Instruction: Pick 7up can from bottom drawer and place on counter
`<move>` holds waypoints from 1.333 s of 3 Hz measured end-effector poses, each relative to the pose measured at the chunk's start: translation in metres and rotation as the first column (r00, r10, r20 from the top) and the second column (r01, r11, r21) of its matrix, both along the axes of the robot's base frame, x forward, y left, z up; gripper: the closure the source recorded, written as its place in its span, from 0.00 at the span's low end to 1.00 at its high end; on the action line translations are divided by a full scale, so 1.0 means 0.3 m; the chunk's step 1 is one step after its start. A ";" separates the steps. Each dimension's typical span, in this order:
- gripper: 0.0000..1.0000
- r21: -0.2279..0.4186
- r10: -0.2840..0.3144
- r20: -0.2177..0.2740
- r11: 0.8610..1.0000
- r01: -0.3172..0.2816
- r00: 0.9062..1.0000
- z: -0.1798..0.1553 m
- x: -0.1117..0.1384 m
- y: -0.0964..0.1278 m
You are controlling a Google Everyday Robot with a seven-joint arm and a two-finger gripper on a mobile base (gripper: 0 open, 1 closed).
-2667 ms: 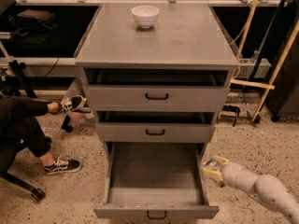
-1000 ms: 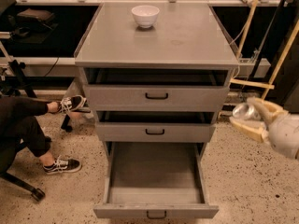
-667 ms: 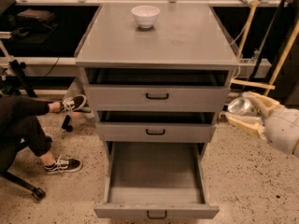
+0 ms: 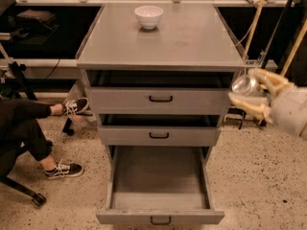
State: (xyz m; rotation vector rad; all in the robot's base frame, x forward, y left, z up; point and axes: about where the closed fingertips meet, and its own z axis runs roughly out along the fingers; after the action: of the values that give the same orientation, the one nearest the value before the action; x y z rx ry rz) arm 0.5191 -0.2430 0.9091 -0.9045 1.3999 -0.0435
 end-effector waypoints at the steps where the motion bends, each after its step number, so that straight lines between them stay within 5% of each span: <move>1: 1.00 -0.105 0.064 0.257 0.994 -0.038 0.964 0.426 0.086 0.156; 2: 1.00 -0.183 0.124 0.407 0.982 -0.052 0.905 0.772 0.165 0.319; 3: 1.00 -0.219 0.149 0.502 0.975 -0.042 0.852 1.082 0.324 0.464; 4: 1.00 -0.218 0.156 0.502 0.975 -0.050 0.851 1.085 0.324 0.480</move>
Offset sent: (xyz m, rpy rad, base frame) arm 0.0872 0.1801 0.3648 -0.2416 -0.6439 0.1822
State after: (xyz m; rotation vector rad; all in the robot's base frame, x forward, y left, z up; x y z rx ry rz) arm 0.6161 -0.0990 1.2345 -1.0387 0.8480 -0.3284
